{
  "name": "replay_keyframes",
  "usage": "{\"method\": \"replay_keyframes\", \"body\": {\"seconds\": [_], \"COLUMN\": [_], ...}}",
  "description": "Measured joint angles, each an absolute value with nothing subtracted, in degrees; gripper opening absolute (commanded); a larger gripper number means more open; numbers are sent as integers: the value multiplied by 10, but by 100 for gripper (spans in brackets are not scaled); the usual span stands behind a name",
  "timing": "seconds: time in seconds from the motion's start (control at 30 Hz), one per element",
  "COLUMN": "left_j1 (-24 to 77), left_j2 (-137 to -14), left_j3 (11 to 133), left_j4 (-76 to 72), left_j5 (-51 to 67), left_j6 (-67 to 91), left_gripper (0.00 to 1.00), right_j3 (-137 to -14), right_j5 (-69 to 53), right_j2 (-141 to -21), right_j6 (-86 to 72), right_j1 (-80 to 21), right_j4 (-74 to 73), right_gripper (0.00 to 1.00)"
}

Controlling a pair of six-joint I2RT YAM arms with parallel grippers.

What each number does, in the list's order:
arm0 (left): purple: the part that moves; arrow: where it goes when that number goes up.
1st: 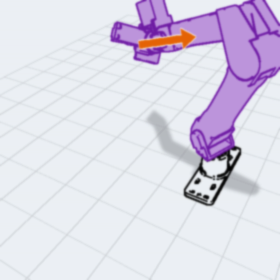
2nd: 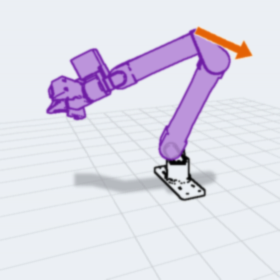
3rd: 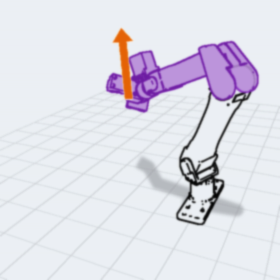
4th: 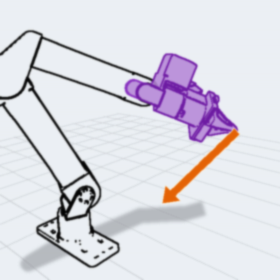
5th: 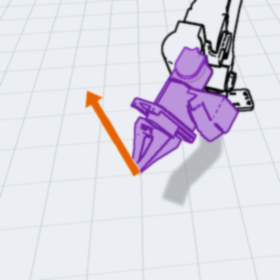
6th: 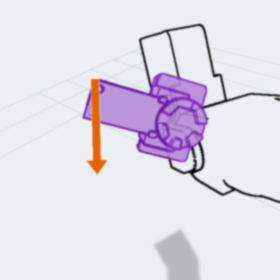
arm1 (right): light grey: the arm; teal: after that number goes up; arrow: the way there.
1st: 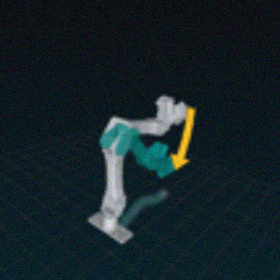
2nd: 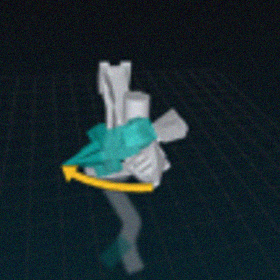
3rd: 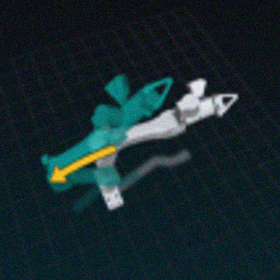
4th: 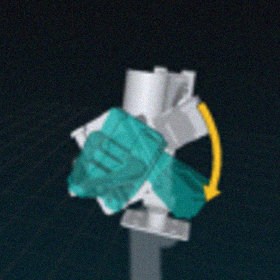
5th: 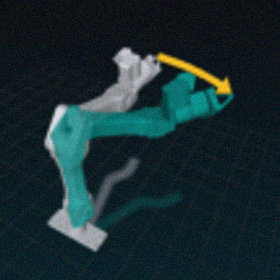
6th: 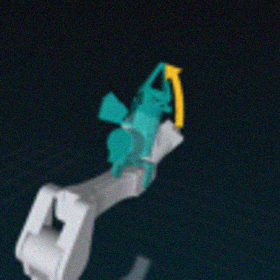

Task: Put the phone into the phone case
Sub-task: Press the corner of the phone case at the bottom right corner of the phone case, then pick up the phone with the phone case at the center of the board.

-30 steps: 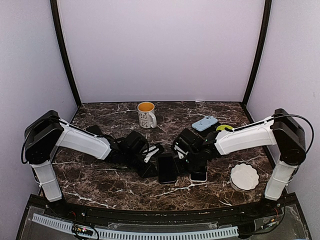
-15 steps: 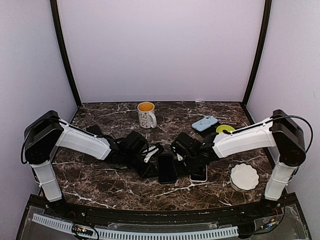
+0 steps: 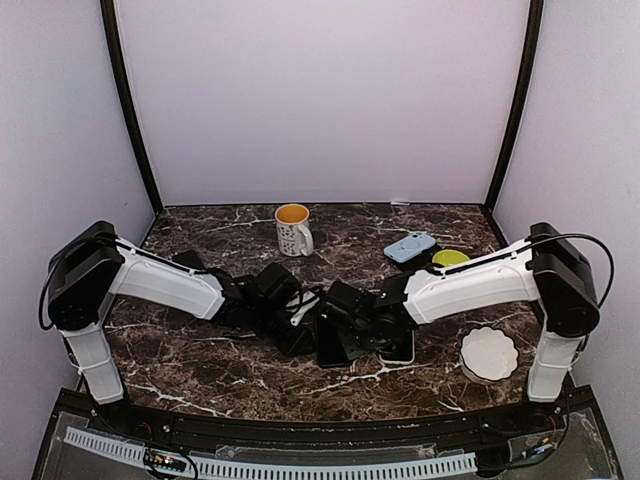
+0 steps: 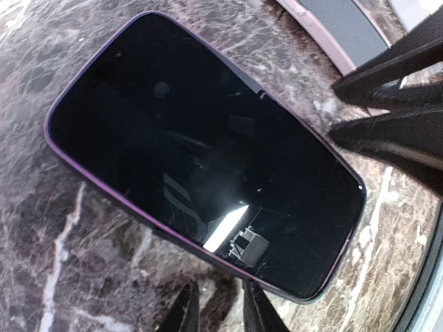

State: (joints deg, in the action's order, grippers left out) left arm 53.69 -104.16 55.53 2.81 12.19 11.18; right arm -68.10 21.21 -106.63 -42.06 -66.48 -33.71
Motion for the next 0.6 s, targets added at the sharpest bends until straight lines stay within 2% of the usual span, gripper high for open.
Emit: {"method": "replay_keyframes", "body": {"seconds": [0.03, 0.1, 0.13, 0.17, 0.2, 0.23, 0.27, 0.3, 0.37, 0.6], "left_j1": [538, 538, 537, 533, 529, 522, 514, 503, 479, 389], "left_j2": [-1040, -1040, -1040, -1040, -1040, -1040, -1040, -1038, -1028, -979], "left_j3": [559, 579, 591, 611, 631, 652, 671, 685, 697, 701], "left_j4": [36, 74, 92, 123, 148, 170, 190, 204, 226, 231], "left_j5": [114, 100, 95, 91, 87, 83, 79, 74, 62, -7], "left_j6": [111, 107, 103, 97, 93, 85, 81, 78, 74, 103], "left_gripper": [28, 37, 41, 53, 60, 75, 81, 92, 98, 99], "right_j3": [-684, -693, -696, -698, -700, -707, -716, -727, -745, -757], "right_j5": [215, 222, 223, 225, 227, 231, 236, 242, 248, 226], "right_j2": [-1066, -1059, -1050, -1037, -1026, -1013, -1005, -1000, -1000, -1044], "right_j6": [-420, -408, -406, -406, -410, -410, -413, -420, -439, -500], "right_j1": [-665, -664, -664, -665, -665, -665, -665, -665, -664, -665], "right_j4": [-343, -344, -340, -334, -329, -328, -328, -327, -326, -331], "right_gripper": [45, 69, 77, 83, 88, 92, 98, 98, 99, 98]}}
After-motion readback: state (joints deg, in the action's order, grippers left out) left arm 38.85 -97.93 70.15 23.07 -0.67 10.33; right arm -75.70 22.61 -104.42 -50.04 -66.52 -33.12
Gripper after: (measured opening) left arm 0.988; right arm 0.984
